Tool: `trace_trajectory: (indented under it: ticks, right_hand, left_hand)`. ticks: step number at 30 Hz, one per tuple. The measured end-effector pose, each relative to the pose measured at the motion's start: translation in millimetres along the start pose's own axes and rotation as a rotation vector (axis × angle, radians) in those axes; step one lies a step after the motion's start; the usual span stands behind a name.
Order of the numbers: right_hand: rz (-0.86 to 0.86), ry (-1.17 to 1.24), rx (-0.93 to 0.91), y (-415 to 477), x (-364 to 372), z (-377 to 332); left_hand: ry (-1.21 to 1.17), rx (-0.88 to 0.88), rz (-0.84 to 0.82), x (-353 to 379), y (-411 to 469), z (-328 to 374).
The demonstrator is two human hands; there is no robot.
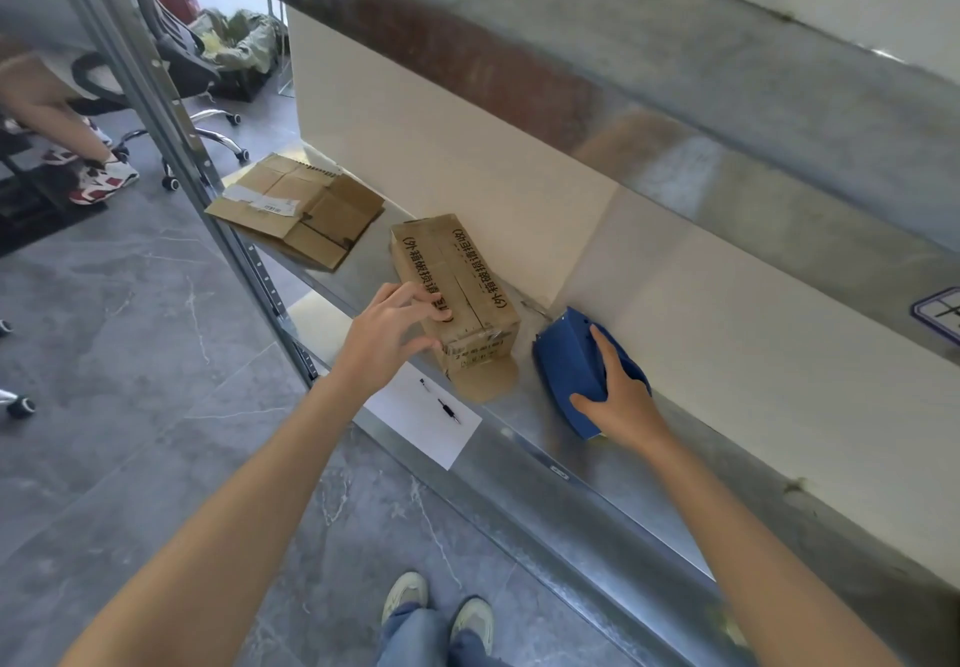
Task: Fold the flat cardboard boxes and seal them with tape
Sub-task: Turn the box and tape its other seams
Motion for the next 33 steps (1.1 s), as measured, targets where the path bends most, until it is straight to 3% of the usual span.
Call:
trace_trajectory:
  ticks: [8, 17, 20, 23, 27, 33]
  right_hand:
    - [-0.129, -0.084, 0.055, 0, 1, -3]
    - [0.005, 0.025, 0.024, -8, -24, -16]
    - [0.132, -0.068, -0.064, -16, -44, -31]
    - [0.121, -0.094, -0.236, -27, -55, -51]
    - [0.021, -0.19, -0.42, -48, -59, -75]
    - [-0.058, -0.362, -0.527, -64, -46, -90]
  left_hand:
    - [0.0, -0.065, -0.034, -1, -8, 7]
    - [-0.003, -0.032, 0.061, -16, -9, 43]
    - [-0.083, -0.027, 0.081, -19, -4, 58]
    - [-0.202, -0.053, 0.071, -19, 8, 70]
    - [-0.418, -0.129, -0.104, -5, 20, 78]
    - [-0.614, -0.124, -0.376, 15, 10, 90]
Point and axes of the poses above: each hand's wrist, its own y-axis towards the middle knuckle, its own x-axis out of the palm, z = x × y, the point moved 9 cm from there along y, towards the middle knuckle
